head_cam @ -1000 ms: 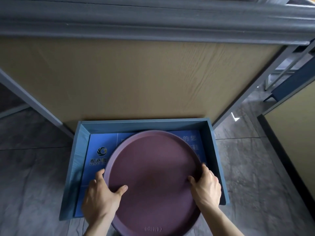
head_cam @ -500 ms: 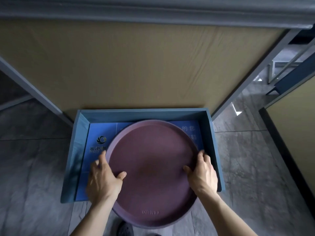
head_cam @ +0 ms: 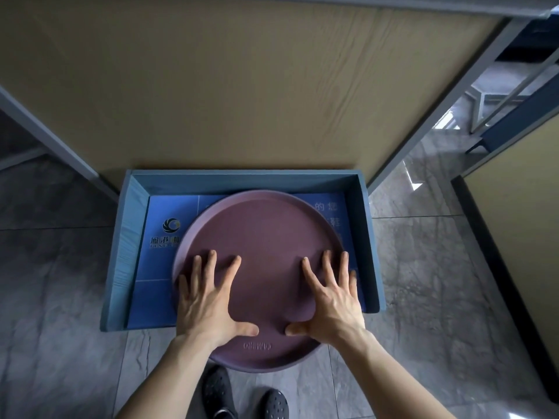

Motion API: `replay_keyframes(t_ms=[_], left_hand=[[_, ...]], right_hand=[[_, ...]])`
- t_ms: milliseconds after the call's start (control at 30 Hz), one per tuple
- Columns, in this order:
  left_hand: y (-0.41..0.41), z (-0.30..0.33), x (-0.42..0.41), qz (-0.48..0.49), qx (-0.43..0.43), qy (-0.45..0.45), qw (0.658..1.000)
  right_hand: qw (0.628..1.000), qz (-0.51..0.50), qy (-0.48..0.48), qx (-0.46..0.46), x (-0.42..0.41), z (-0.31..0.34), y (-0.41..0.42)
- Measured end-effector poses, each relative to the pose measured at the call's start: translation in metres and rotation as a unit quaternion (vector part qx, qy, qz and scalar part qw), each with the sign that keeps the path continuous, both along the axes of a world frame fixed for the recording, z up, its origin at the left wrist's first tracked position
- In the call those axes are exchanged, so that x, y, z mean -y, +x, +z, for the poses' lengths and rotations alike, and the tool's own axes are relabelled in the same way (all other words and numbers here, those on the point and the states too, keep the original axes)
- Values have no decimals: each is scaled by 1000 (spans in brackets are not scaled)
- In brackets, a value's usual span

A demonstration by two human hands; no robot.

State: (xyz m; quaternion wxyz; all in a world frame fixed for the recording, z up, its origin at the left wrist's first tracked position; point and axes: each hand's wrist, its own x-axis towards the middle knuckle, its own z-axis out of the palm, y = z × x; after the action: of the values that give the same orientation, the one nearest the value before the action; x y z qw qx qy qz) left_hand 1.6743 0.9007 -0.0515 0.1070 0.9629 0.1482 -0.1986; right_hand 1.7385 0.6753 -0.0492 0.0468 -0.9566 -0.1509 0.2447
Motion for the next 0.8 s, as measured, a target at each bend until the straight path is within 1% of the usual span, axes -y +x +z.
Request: replay_keyframes(t_ms=[200, 500, 667, 800], left_hand=[[4, -3, -8, -1, 11, 12, 1000], [8, 3, 0, 2, -15, 11, 1000], [4, 5, 10, -14, -32, -11, 999], [4, 3, 11, -27, -41, 12, 999]], right_hand=[[1000, 3, -4, 1, -15, -6, 2], [1000, 14, 7, 13, -12, -5, 2], [999, 38, -20, 9, -17, -2, -1], [999, 47, -22, 4, -17, -2, -4]])
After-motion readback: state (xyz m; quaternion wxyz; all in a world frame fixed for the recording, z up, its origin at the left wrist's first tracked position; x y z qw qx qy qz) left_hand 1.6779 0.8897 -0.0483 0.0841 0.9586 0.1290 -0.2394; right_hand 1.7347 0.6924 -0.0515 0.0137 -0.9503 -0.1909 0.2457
